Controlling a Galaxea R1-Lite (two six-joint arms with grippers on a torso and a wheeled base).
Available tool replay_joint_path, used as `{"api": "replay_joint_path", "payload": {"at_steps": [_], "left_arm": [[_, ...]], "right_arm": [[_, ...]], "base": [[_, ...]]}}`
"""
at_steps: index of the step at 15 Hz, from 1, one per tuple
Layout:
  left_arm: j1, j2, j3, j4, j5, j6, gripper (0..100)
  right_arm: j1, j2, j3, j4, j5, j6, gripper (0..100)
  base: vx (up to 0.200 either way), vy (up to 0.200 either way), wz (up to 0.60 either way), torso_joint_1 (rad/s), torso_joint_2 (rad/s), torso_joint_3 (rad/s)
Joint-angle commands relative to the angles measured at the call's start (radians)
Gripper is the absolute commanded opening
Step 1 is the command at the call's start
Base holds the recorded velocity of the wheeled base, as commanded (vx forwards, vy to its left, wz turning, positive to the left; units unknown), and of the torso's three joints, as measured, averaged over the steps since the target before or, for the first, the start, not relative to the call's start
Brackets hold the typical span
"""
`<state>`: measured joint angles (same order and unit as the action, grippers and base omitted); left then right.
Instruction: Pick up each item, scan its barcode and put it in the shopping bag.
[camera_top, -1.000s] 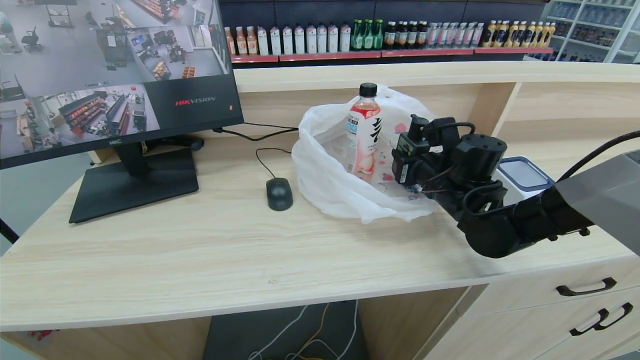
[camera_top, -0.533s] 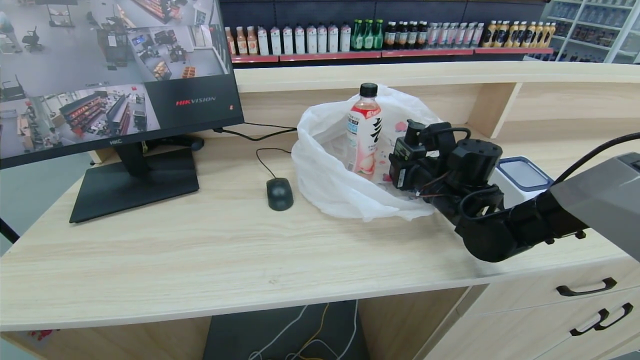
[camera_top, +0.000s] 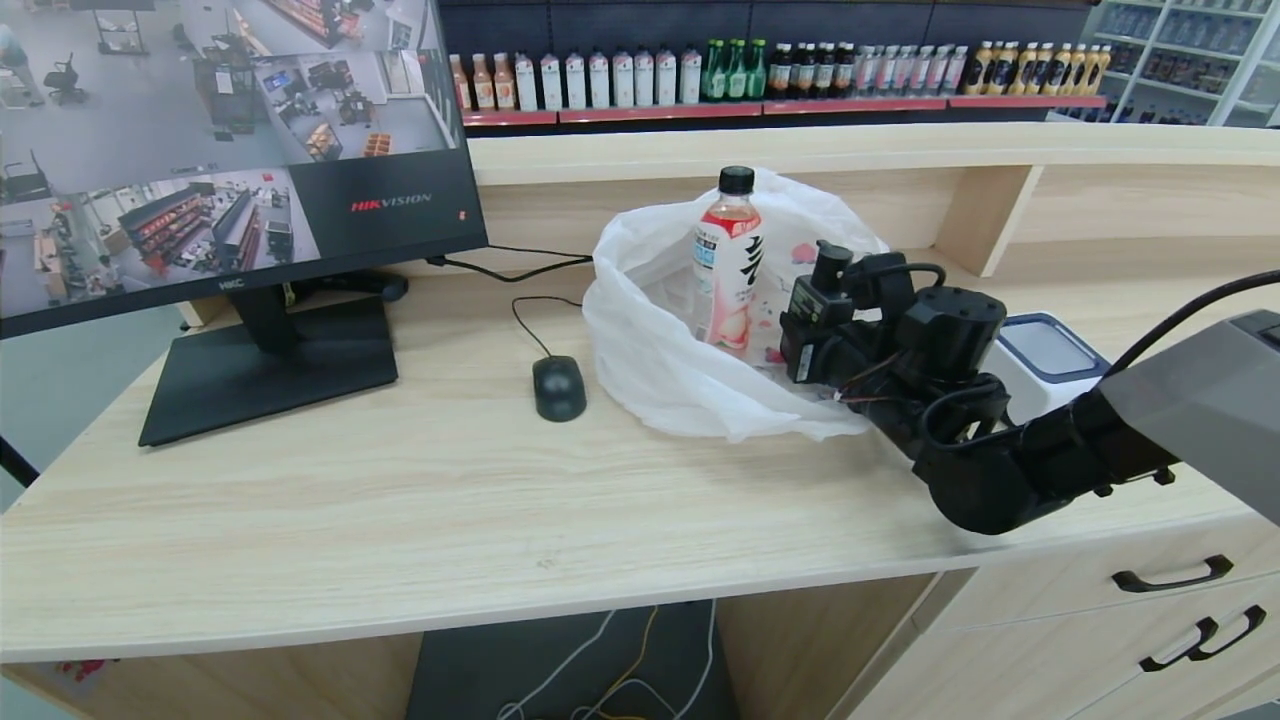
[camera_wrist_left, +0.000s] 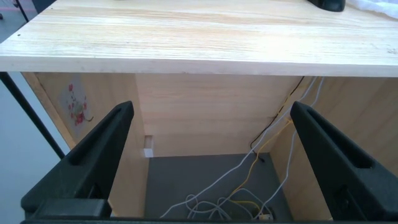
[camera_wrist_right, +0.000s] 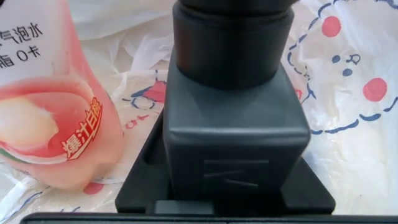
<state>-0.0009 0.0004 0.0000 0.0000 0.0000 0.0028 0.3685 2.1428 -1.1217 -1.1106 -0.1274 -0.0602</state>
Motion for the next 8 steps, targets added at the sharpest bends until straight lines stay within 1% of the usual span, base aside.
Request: {"api": "replay_joint_path", "payload": {"at_steps": [1, 8], "left_arm": [[0.001, 0.000, 0.000, 0.000, 0.000, 0.000, 100], [-0.001, 0.000, 0.000, 0.000, 0.000, 0.000, 100]], "right_arm": [[0.004, 0.009, 0.028, -0.017, 0.000, 0.000, 0], [0.009, 0.014, 0.031, -0.037, 0.000, 0.002, 0]], "base": [[0.000, 0.000, 0.00, 0.000, 0.00, 0.000], [0.000, 0.000, 0.00, 0.000, 0.00, 0.000]]}}
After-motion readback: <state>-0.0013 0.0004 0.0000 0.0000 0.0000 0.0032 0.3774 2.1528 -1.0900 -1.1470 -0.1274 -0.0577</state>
